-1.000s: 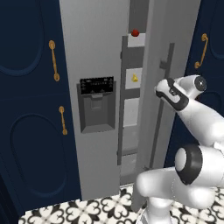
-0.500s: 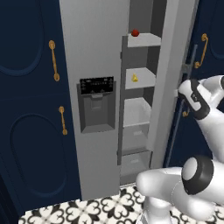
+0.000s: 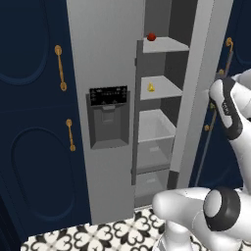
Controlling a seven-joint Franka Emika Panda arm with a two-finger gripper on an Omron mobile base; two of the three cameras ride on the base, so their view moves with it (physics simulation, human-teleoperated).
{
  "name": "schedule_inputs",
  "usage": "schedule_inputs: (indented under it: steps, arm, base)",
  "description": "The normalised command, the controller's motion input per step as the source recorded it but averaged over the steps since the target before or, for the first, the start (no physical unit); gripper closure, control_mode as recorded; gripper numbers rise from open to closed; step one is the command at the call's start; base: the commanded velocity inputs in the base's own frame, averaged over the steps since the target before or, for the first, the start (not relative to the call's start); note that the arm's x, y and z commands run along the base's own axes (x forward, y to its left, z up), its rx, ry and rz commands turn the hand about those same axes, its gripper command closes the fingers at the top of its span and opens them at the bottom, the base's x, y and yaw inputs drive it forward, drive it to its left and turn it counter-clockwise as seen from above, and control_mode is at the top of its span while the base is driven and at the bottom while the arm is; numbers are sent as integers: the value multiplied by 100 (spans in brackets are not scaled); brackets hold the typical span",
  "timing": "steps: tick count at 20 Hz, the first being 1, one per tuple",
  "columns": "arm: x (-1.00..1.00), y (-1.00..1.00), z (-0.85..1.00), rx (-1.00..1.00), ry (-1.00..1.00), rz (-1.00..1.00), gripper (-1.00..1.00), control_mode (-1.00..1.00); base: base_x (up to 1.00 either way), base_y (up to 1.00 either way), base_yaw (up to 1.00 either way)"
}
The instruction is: Grab a lemon wedge from the fridge and one ice cube from the ice bowl, and put them in the glass of lemonade.
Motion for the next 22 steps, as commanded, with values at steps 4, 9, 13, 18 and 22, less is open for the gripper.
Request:
schedule_inputs:
  steps: [4, 9, 13, 18, 22]
  arm:
    - [-1, 98, 0, -30, 1, 0, -100, -100]
    - [4, 100, -1, -37, 14, 0, -100, -100]
    - [22, 86, -2, -44, 25, 0, -100, -100]
    - [44, 39, -11, -32, 16, 0, -100, -100]
    - [59, -5, -4, -10, 6, -2, -100, -100]
  base:
    - [0, 0, 0]
    - [0, 0, 0]
    - [0, 0, 0]
    - [0, 0, 0]
    - [0, 0, 0]
